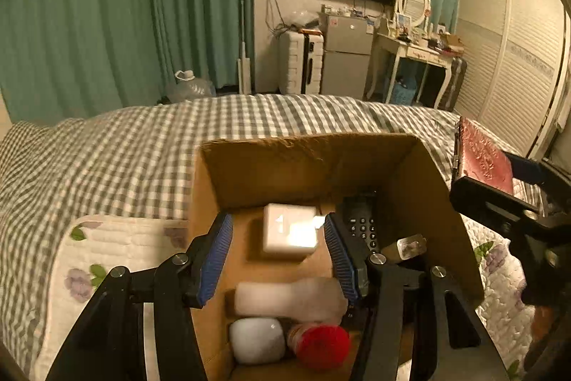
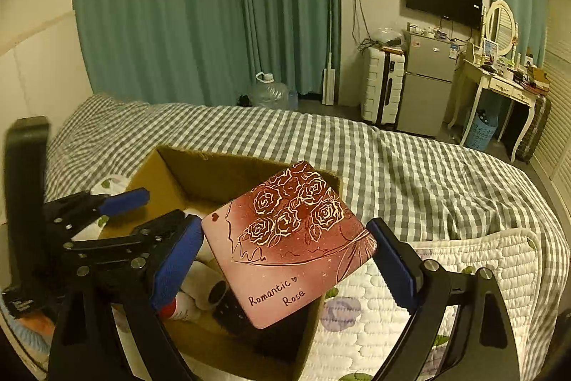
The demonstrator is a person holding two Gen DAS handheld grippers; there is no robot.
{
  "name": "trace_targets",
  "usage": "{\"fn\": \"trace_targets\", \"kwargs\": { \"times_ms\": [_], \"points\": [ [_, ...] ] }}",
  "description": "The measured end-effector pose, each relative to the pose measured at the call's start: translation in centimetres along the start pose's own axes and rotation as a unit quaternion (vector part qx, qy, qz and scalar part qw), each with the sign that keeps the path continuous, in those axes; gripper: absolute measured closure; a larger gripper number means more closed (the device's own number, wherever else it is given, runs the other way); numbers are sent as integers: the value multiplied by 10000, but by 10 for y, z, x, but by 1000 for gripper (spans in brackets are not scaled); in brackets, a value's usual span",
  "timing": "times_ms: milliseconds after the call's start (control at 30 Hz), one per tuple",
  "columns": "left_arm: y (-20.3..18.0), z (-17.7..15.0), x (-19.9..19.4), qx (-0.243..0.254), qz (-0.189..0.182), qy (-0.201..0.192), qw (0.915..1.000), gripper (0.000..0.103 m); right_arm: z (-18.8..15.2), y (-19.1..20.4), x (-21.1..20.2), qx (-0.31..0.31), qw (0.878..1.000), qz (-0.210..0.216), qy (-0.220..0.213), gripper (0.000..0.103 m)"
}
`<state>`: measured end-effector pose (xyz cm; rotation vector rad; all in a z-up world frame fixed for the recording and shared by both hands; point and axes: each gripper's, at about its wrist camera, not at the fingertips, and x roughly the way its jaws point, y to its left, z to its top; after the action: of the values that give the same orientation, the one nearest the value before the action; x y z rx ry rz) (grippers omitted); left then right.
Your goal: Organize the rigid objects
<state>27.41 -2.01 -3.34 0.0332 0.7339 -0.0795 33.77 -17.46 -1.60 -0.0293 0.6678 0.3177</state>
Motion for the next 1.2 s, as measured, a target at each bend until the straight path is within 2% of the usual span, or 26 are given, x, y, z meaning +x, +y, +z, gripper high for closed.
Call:
{"fn": "trace_targets", "kwargs": {
  "times_ms": [267,667,833,1067,1200],
  "points": [
    [16,6,-31,-29,187,-274,9994,43,3,15,10,-94,9998,144,60,11],
    [39,0,-23,-186,300,-248,9991,42,0,43,94,-314,9955,313,833,10],
    [37,-1,-29,-194,275,-296,9990,42,3,23,72,62,9981,277,541,9],
    [30,1,-71,-213,174,-559,9981,39,22,6,-5,201,9995,132,-180,7],
    [27,2,-101,-220,234,-723,9969,38,19,7,-49,206,9989,95,-412,7]
  ]
}}
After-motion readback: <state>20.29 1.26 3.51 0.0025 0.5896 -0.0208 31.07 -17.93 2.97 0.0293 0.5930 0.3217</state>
